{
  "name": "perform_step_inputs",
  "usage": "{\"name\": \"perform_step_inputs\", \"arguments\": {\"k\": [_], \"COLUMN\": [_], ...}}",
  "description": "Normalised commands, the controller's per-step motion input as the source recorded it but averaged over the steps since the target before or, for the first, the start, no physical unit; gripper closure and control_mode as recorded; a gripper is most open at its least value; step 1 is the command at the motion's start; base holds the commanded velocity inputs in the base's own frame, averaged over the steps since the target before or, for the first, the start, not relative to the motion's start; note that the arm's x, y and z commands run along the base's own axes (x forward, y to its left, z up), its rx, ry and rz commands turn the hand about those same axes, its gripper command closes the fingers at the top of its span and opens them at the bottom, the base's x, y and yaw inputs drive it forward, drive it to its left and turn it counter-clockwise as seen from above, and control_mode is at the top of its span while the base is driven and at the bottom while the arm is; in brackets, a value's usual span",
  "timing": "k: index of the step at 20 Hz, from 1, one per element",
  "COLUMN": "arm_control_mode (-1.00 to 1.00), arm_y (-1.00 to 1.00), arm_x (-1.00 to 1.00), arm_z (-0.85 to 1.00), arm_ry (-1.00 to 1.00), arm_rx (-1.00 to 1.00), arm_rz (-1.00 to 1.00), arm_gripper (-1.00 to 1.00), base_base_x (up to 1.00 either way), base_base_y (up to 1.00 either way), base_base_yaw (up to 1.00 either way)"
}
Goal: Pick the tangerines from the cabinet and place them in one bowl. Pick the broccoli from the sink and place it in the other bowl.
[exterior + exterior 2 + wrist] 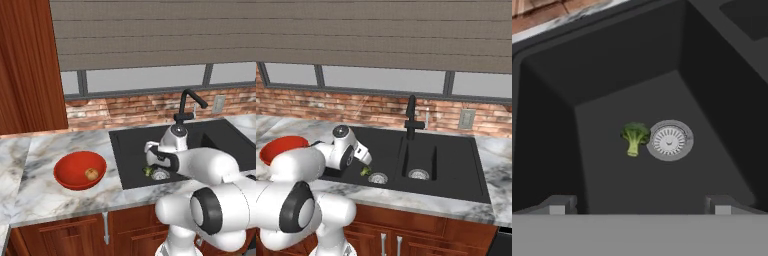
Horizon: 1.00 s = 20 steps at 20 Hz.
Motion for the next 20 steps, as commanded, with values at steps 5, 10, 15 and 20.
{"name": "perform_step_inputs", "arguments": {"k": [5, 10, 15, 20], "arm_control_mode": [-1.0, -1.0, -1.0, -1.0], "arm_y": [0.0, 0.0, 0.0, 0.0], "arm_x": [0.27, 0.16, 0.2, 0.23], "arm_z": [-0.26, -0.12, -0.13, -0.11], "arm_ry": [-0.01, 0.03, 0.11, 0.19], "arm_rx": [0.0, 0.0, 0.0, 0.0], "arm_rz": [0.0, 0.0, 0.0, 0.01], "arm_gripper": [-1.0, -1.0, -1.0, -1.0], "base_base_x": [0.0, 0.0, 0.0, 0.0], "base_base_y": [0.0, 0.0, 0.0, 0.0], "base_base_yaw": [0.0, 0.0, 0.0, 0.0]}}
